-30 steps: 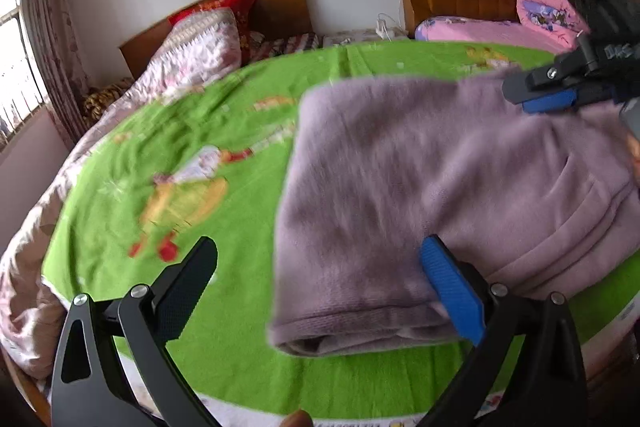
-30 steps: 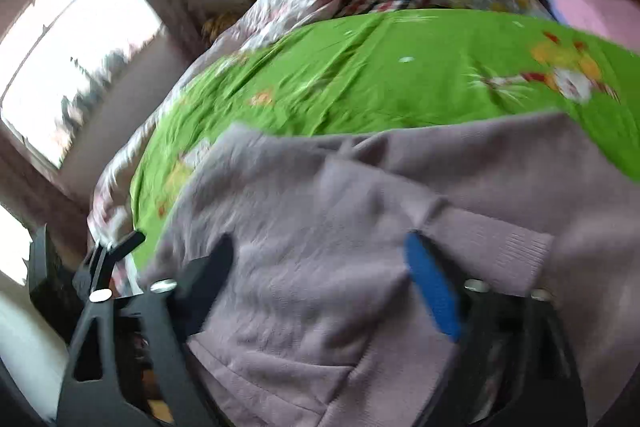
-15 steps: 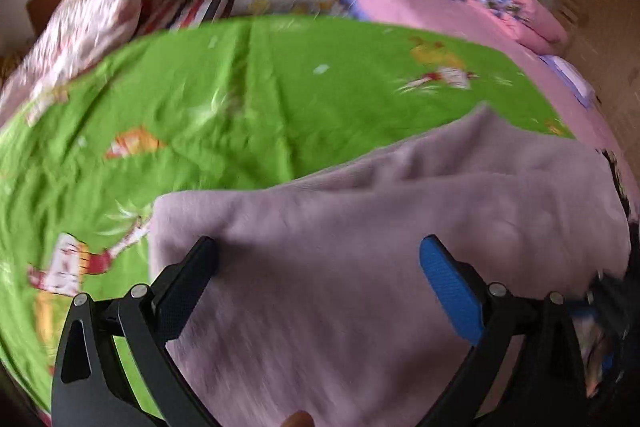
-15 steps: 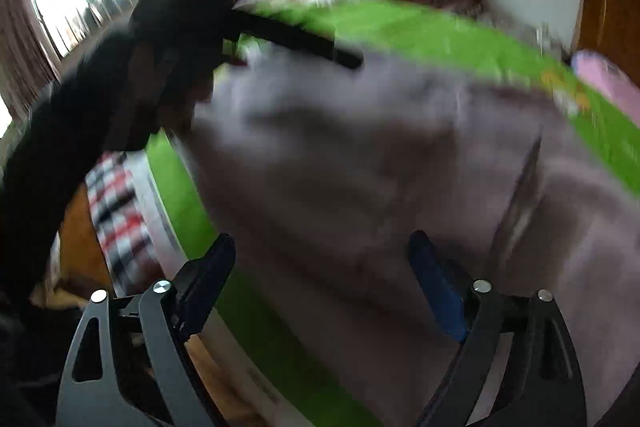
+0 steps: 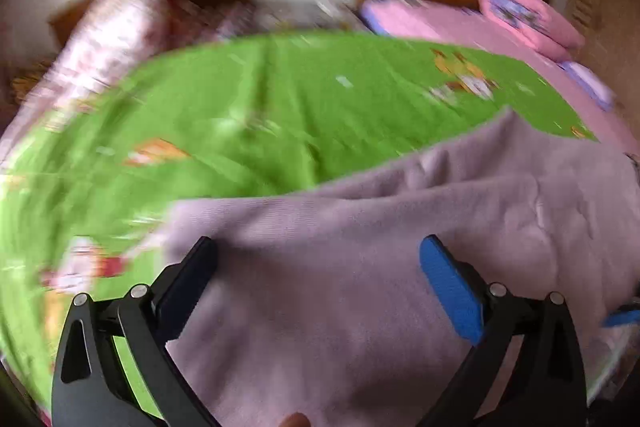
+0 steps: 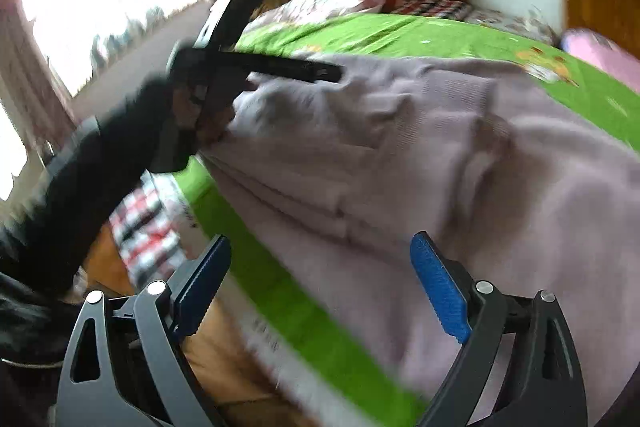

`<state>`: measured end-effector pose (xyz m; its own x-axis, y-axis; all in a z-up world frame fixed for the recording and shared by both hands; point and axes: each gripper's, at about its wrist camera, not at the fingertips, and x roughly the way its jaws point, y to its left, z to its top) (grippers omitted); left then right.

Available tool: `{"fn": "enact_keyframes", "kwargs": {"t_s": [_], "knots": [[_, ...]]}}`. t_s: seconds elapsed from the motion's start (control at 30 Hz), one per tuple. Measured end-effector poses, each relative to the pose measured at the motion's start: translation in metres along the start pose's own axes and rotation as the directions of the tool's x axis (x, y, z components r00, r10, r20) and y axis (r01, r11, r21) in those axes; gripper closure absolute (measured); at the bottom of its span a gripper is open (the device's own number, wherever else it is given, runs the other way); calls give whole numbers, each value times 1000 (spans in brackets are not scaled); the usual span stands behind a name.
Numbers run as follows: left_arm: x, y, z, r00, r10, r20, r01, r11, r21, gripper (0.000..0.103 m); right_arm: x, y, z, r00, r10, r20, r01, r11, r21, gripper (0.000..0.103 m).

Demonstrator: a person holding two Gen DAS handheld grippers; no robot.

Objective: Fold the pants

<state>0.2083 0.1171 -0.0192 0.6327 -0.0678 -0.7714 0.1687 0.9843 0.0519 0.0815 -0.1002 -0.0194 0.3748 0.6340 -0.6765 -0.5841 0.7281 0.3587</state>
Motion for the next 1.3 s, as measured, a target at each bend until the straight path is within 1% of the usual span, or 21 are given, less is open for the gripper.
{"fn": "enact_keyframes", "kwargs": {"t_s": [0.03,0.07,0.1,0.13,0.17,0.2,0.27,0.33,0.43,0.5,0.57,0.7,0.83,0.87,0.93,1.0,1.03,1.17,1.2,1.27,1.3], "knots": [[-18,-4,-2,995,78,59,-78,997,-10,2,-24,-7,-9,998,5,59,-8,999,42,14],[-37,-10,-4,987,116,112,-115,993,-18,2,-48,-16,-17,993,0,118,-11,996,90,14],[-52,-14,-7,982,115,151,-113,993,-23,2,-71,-27,-27,985,-18,173,-7,989,145,14],[-71,-24,-13,976,75,203,-71,997,-28,2,-101,-45,-43,968,-62,242,4,972,235,14],[-83,-33,-19,973,34,228,-29,999,-27,2,-124,-62,-58,951,-108,289,10,947,321,14],[-87,-42,-24,973,10,232,-6,1000,-18,2,-150,-84,-80,931,-170,323,13,899,438,13],[-82,-67,-34,981,-9,193,0,999,45,2,-179,-110,-109,911,-248,330,19,824,566,13],[-71,-83,-44,988,21,153,-36,994,100,2,-204,-136,-143,887,-340,313,39,729,683,13],[-51,-88,-54,995,46,86,-54,994,95,2,-212,-167,-172,887,-384,257,34,608,793,12],[-29,-82,-63,998,61,-6,-61,995,84,1,-206,-185,-176,896,-364,256,0,574,819,12],[-30,-74,-69,1000,21,3,-21,999,49,1,-199,-195,-174,895,-362,260,-9,570,822,12],[-27,-71,-71,1000,9,-6,-9,999,39,1,-189,-207,-160,898,-374,232,18,557,831,7],[-24,-65,-74,1000,3,1,-3,999,34,1,-189,-212,-155,891,-400,212,26,513,858,5],[-24,-64,-75,1000,-1,3,1,999,32,1,-188,-209,-156,894,-398,207,38,525,850,5],[-27,-67,-73,1000,0,6,0,999,33,1,-181,-198,-150,917,-364,163,88,583,808,5],[-29,-70,-74,1000,2,7,-2,999,32,1,-178,-192,-147,920,-371,124,137,602,787,6],[-28,-70,-74,1000,1,6,-2,999,32,1,-179,-193,-145,917,-381,117,147,596,790,7],[-28,-69,-74,1000,2,7,-2,999,33,1,-184,-204,-154,881,-448,155,119,525,843,32],[-28,-69,-74,1000,2,6,-2,999,33,1,-184,-204,-155,872,-468,142,136,512,848,42],[-28,-69,-74,1000,0,7,-1,999,33,1,-180,-205,-152,864,-490,118,174,509,843,53],[-28,-69,-74,1000,-1,7,0,999,32,1,-180,-205,-157,864,-485,137,157,517,842,57]]}}
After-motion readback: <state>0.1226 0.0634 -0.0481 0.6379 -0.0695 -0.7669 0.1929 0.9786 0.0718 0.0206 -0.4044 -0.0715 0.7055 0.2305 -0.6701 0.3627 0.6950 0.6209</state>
